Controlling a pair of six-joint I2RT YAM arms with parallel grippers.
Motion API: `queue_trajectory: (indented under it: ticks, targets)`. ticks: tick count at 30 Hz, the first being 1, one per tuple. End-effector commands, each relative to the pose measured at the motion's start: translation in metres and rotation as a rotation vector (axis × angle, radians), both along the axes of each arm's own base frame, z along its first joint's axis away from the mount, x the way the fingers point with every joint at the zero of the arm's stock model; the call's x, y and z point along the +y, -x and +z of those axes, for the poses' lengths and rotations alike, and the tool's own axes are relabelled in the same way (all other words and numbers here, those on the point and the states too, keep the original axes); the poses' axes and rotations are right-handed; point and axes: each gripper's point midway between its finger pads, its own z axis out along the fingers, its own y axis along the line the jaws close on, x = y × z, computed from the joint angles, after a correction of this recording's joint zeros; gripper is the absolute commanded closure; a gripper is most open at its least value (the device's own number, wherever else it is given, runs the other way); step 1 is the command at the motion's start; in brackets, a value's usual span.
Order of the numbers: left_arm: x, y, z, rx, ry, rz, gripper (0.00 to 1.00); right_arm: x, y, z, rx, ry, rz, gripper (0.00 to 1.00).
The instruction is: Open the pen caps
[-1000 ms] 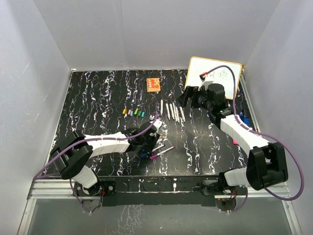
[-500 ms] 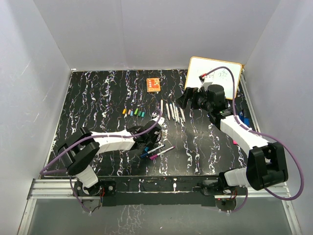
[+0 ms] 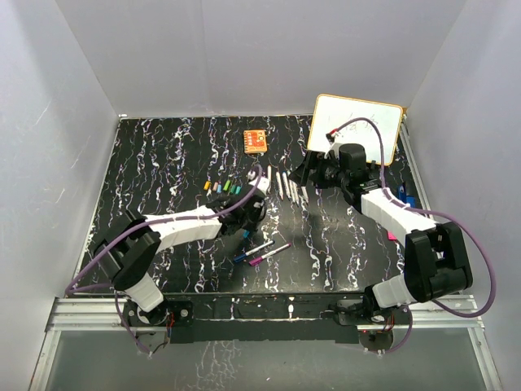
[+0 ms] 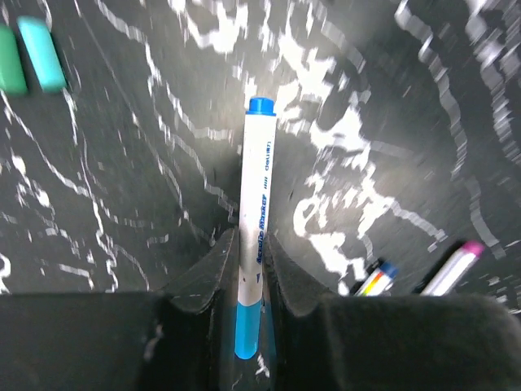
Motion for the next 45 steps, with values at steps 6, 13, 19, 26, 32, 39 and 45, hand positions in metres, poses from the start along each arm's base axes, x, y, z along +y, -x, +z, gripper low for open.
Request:
queue_trajectory:
  ticks: [6,13,19,26,32,39,45]
  targets:
    - [-0.074,-0.041,0.103,-0.145,0.361,-0.082,1.00,0.021,0.008,0.015,-0.015,-0.115,0.084,0.17]
    - [-0.096,-0.047,0.124,-0.147,0.500,-0.074,1.00,0.032,0.014,0.014,-0.004,-0.171,0.118,0.19]
    - [-0.107,-0.051,0.134,-0.151,0.572,-0.066,1.00,0.038,0.017,0.011,0.005,-0.198,0.136,0.24]
    - [-0.115,-0.053,0.140,-0.152,0.630,-0.068,1.00,0.044,0.017,0.009,0.011,-0.220,0.157,0.39]
    - [-0.119,-0.054,0.144,-0.162,0.679,-0.063,1.00,0.050,0.016,0.008,0.019,-0.245,0.169,0.60]
    - [-0.121,-0.054,0.146,-0.165,0.708,-0.057,0.97,0.051,0.016,0.010,0.015,-0.264,0.160,0.92]
    - [-0.106,-0.046,0.141,-0.179,0.688,-0.048,0.63,0.049,0.009,0.020,-0.019,-0.264,0.139,1.00]
